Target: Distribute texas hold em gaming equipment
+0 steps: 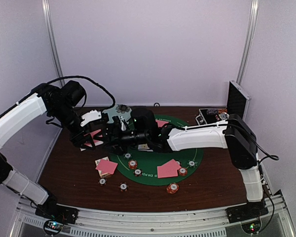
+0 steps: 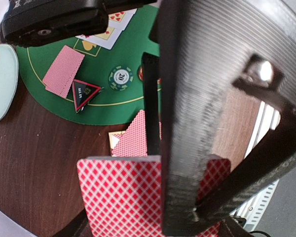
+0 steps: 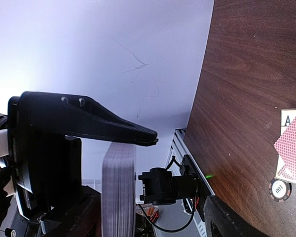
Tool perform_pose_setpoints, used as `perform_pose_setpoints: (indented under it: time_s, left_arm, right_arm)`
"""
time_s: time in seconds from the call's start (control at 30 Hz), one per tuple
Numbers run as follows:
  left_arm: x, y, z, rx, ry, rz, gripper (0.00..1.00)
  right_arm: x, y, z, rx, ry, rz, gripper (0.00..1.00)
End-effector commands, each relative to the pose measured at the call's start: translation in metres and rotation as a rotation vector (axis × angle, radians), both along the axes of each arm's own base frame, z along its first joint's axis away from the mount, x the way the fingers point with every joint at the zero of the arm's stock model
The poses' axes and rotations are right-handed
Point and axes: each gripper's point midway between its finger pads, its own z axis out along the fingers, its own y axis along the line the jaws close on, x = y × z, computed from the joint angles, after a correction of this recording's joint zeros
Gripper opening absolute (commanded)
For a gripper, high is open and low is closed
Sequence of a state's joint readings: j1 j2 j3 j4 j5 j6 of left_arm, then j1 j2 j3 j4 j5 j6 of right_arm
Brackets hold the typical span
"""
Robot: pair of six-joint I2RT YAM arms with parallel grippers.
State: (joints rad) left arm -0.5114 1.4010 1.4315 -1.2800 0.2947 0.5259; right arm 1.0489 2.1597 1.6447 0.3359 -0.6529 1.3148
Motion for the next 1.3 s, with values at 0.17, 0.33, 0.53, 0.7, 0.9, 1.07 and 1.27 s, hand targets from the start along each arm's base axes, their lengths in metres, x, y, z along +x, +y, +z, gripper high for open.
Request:
perform_pose_setpoints:
  time_s: [0.17, 0.33, 0.53, 0.7, 0.9, 1.07, 1.27]
  left_arm:
    - [0.001, -0.007, 0.01, -0.044, -0.038, -0.032, 0.0]
    - [0.0, -0.006, 0.009, -0.042, -0.038, -0.031, 0.0]
    - [0.0, -0.007, 0.011, -0.048, -0.041, -0.032, 0.0]
    - [-0.001, -0.006, 0.012, -0.048, -0.046, -0.032, 0.0]
    - [-0.001, -0.005, 0.012, -0.048, -0.049, -0.034, 0.0]
    - [0.0, -0.006, 0.013, -0.048, -0.051, -0.034, 0.0]
    - [0.0, -0.005, 0.013, -0.046, -0.056, -0.034, 0.0]
  right_arm:
    - [0.006, 0.012, 0.019, 0.021, 0.028, -0.007, 0.72]
    - [0.001, 0.011, 0.01, -0.012, 0.038, 0.018, 0.71]
    - [-0.004, 0.011, 0.002, -0.001, 0.08, 0.056, 0.66]
    - [0.003, 0.001, 0.001, -0.025, 0.078, 0.038, 0.64]
    - [0.014, -0.019, 0.0, -0.059, 0.073, 0.008, 0.62]
    - [0.014, -0.029, 0.003, -0.076, 0.057, 0.015, 0.61]
    - [0.015, -0.036, 0.006, -0.095, 0.042, 0.018, 0.6]
